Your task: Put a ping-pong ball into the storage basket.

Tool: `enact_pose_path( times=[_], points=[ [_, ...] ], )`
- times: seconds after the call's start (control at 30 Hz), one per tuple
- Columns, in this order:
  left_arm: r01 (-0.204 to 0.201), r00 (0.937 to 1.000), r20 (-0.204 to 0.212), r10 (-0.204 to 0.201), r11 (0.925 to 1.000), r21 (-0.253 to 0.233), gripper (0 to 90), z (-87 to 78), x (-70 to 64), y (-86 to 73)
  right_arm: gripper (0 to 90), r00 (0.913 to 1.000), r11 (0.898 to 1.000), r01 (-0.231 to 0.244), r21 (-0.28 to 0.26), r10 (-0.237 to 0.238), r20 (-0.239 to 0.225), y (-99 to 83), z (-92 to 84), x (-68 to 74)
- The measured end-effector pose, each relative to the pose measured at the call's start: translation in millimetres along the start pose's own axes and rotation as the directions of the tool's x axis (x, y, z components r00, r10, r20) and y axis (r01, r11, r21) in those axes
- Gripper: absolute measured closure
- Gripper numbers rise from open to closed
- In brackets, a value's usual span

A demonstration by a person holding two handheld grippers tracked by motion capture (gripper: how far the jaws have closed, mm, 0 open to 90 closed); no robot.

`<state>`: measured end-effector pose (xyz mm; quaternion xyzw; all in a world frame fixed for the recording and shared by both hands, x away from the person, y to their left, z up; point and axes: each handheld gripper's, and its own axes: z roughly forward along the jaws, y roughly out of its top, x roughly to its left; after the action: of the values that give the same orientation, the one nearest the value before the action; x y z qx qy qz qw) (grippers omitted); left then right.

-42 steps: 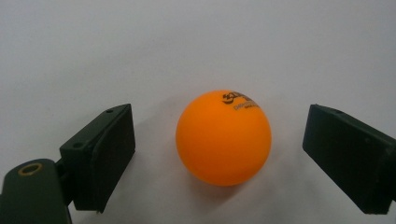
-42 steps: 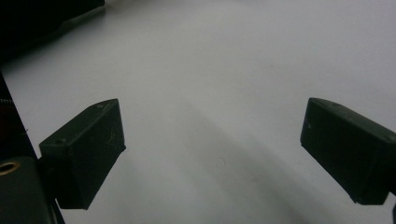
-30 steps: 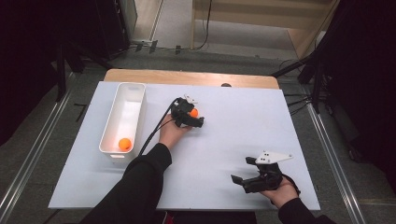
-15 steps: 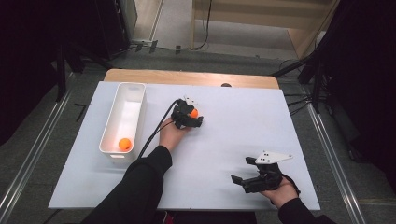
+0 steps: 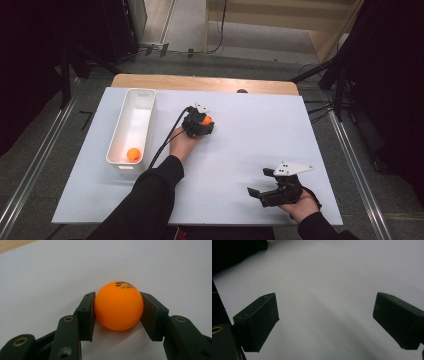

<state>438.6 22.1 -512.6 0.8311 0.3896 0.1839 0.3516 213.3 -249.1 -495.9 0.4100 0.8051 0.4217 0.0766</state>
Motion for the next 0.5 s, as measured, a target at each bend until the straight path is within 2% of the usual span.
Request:
enact_pose_path(
  times=[0.27, 0.4, 0.5],
  points=[
    [-0.003, 1.0000, 0.008, 0.003, 1.0000, 0.003, 50.8, -0.9, 1.7, 0.6, 5.1, 1.0000, 1.000, 0.001, -0.001, -0.001, 0.003, 0.0, 0.0, -0.4],
    [0.020, 0.9994, 0.029, -0.020, 0.9998, 0.010, 50.8, -3.7, 3.4, 1.9, 5.1, 1.0000, 1.000, 0.001, -0.001, -0.001, 0.005, 0.0, 0.1, -0.5],
    [0.019, 0.9992, 0.035, -0.020, 0.9997, 0.016, 50.8, -7.7, 4.1, 3.6, 5.1, 1.0000, 1.000, 0.000, 0.000, 0.000, 0.004, 0.0, 0.2, -0.3]
  ],
)
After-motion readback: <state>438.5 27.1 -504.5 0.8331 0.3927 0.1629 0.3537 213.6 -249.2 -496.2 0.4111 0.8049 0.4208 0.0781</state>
